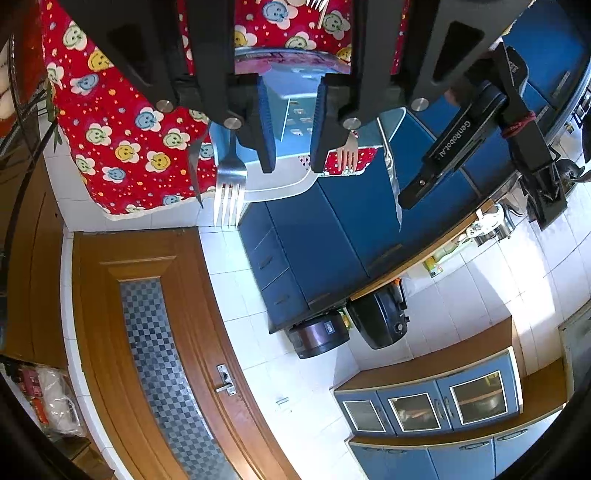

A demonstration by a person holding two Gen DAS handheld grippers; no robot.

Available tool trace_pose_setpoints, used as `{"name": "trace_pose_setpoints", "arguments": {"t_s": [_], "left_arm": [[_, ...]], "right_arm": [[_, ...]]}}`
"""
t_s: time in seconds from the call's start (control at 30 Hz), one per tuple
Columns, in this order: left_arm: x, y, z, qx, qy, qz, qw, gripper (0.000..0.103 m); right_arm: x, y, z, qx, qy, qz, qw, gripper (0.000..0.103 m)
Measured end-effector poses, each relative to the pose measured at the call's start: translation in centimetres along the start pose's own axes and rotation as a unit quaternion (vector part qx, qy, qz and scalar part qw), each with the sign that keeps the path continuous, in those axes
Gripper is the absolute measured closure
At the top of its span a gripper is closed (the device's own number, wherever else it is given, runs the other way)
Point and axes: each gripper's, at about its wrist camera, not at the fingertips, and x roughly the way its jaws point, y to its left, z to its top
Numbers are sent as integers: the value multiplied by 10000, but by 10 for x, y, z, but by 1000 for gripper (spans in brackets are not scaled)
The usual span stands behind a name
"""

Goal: Organize utensils
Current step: 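Open the right tool to drop the fork while the left tool releases the knife into the holder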

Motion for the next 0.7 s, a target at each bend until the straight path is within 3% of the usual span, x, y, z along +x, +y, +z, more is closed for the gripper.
{"name": "trace_pose_setpoints", "arguments": {"t_s": [0.7], "left_arm": [[-74,17,-23,-166,558,33,9983,62]], "right_arm": [[-46,-5,-54,266,276,-320,9988,77]]}}
